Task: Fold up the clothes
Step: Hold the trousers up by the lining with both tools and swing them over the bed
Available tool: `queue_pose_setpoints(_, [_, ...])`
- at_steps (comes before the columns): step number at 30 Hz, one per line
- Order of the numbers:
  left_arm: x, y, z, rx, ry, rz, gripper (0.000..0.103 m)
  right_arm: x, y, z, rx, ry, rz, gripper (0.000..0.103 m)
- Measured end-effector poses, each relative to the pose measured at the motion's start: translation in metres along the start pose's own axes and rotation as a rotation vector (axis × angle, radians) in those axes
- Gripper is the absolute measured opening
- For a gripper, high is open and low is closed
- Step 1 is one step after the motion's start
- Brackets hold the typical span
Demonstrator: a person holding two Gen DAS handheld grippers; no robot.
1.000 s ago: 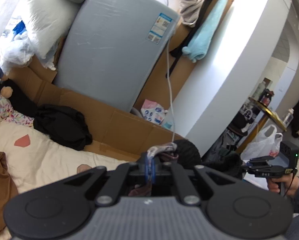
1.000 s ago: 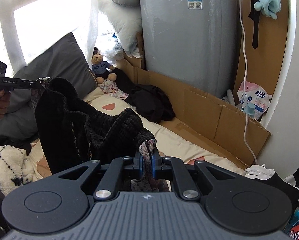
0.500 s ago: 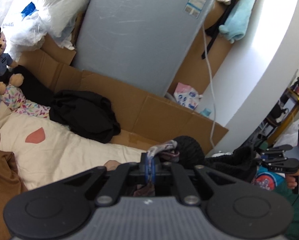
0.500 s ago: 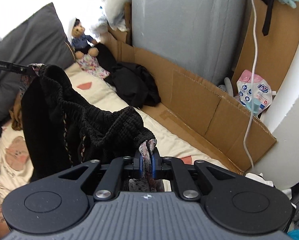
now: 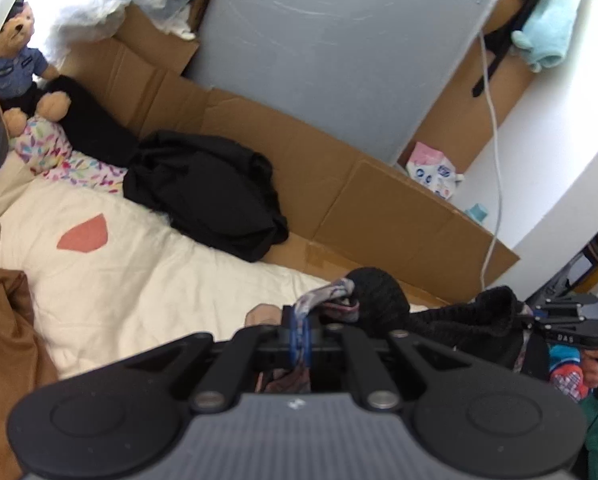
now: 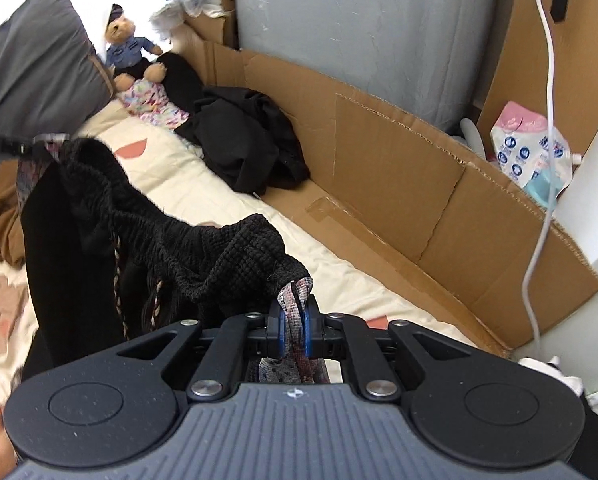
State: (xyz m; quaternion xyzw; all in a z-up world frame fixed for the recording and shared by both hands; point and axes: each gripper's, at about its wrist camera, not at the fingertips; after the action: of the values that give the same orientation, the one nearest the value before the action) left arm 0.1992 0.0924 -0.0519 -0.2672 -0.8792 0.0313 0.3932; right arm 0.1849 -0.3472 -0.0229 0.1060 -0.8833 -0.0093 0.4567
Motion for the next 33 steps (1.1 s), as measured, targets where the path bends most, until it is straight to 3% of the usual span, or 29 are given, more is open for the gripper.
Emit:
queue_pose_setpoints(11, [-0.044,0.023,0.004,0.043,0.018,-0.041,0.003,-0.049,-0.007,-0.005,-0.033,0.027,0.008,0.009])
queue_pose_setpoints(33, [-0.160,0.076,0.016,0.139,0.049,-0.021,0.004,-0.176,-0.055,-0.012,-0.182,0.058,0.020,0.009])
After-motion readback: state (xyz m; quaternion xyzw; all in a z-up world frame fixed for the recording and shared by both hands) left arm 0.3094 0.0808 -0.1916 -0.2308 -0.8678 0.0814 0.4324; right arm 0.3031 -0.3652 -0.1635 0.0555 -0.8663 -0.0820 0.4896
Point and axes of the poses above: each gripper's, at about its wrist camera, not at the fingertips, and x roughly against the way its jaws point, y to its left, z to its underside, and after that the axes turned 11 degrees about -x, right-handed
